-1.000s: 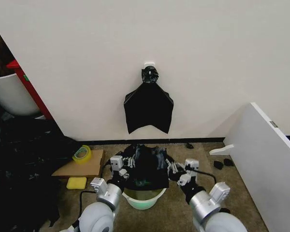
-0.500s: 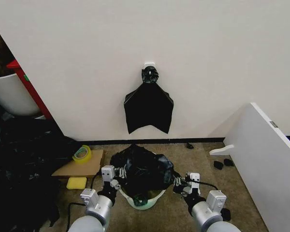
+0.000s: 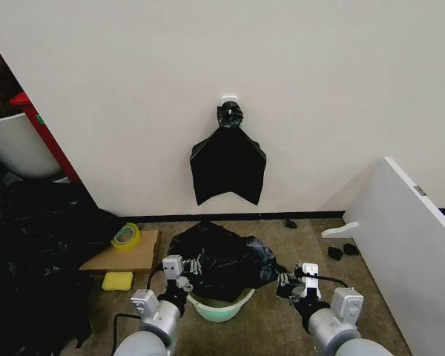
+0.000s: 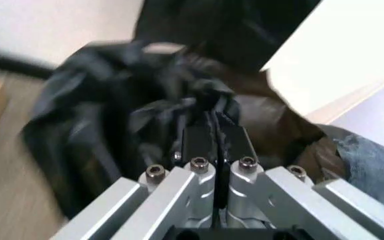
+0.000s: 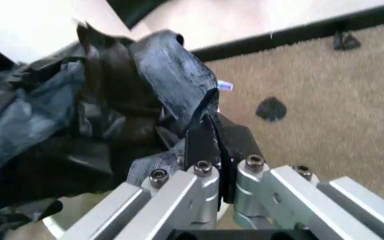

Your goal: Place the garbage bag over the trash bin.

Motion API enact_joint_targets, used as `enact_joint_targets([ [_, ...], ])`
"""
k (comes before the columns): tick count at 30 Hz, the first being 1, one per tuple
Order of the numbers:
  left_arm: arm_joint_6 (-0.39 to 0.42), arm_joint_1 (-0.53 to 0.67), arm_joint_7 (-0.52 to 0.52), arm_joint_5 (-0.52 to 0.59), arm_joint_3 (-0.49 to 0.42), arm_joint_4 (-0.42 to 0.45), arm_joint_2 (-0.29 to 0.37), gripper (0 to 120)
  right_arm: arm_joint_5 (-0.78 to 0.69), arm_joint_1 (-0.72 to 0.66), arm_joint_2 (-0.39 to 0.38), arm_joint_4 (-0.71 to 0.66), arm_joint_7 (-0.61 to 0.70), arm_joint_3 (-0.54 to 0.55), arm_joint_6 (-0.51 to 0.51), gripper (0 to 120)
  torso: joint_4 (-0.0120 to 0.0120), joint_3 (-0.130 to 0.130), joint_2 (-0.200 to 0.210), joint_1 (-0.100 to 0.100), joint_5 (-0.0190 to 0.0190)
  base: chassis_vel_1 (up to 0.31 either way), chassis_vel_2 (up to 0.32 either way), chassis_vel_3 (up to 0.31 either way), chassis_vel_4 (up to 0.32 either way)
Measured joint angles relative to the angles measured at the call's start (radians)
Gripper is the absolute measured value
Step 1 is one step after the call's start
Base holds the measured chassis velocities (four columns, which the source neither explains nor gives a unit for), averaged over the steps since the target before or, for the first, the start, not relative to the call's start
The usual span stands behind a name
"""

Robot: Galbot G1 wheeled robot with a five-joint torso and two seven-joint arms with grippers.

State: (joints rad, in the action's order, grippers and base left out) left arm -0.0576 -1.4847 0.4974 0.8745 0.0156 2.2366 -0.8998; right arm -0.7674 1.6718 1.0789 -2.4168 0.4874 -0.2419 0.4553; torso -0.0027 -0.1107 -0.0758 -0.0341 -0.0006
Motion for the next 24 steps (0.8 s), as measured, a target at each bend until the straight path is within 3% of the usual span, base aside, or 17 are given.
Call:
enact_joint_targets([
  [4,0.017,-0.079,0.034,0.022,0.046,0.035,0.015,0,0.001,-0.007,0.008,0.027,0.02,0.01,0.031,0,0.0005,0.0,0.0,0.0,0.0002,0.0,0.0,0.0,0.0],
  [10,0.029,-0.177,0.09,-0.029,0.08,0.033,0.046,0,-0.011,-0.003,0.012,0.036,0.075,0.014,0.167,0,0.0003,0.0,0.0,0.0,0.0,0.0,0.0,0.0,0.0],
  [16,0.066,-0.189,0.133,-0.031,0.076,-0.012,0.037,0,-0.014,0.0,0.007,0.06,0.098,0.021,0.239,0,0.0001,0.0,0.0,0.0,-0.0002,0.0,0.0,0.0,0.0],
  [24,0.121,-0.219,0.151,-0.028,0.08,-0.008,0.062,0,0.01,0.015,-0.009,0.066,0.094,0.032,0.279,0,0.0003,0.0,0.0,0.0,0.0,0.0,0.0,0.0,0.0],
])
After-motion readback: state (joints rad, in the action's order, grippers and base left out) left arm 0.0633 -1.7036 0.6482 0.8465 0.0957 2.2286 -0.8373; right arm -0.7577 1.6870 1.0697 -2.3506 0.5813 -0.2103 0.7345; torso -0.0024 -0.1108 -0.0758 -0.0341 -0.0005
